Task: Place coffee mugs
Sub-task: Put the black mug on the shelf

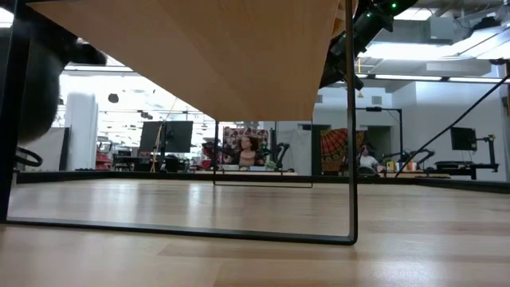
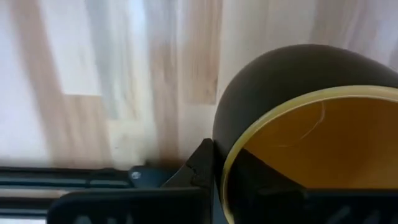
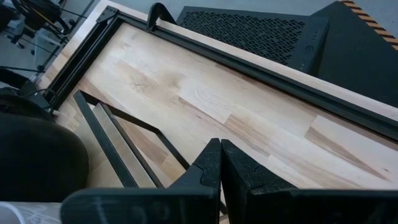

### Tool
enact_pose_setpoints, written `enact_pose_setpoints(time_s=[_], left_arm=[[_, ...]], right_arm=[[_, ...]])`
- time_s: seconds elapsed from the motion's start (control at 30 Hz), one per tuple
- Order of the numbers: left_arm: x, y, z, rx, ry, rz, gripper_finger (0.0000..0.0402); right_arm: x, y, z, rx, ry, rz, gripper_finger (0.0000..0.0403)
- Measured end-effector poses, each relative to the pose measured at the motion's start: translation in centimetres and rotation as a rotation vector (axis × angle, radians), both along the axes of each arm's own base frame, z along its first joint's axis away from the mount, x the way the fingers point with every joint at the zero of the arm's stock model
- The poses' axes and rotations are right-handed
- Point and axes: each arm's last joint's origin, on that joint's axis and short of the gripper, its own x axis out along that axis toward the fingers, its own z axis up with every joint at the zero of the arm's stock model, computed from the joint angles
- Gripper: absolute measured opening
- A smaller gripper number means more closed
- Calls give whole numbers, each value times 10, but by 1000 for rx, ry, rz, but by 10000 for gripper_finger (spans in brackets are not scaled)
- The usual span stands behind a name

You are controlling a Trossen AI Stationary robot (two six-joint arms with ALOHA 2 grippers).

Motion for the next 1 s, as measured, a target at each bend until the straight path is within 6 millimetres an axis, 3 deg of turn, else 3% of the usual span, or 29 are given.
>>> enact_pose_setpoints(time_s=[0.3, 0.47, 0.63, 0.8, 1.0], left_arm=[[9, 8, 104, 18, -240, -149, 3], [33, 0, 142, 27, -246, -264, 2], [80, -27, 157, 77, -284, -506, 1], [116, -49, 158, 180, -288, -691, 1], [142, -62, 139, 254, -208, -820, 0]], right_arm=[[0, 0, 0, 1, -4, -2, 25], [0, 0, 0, -1, -6, -2, 25], [0, 0, 0, -1, -6, -2, 25], [0, 0, 0, 3, -1, -2, 25], [0, 0, 0, 3, 0, -2, 25]])
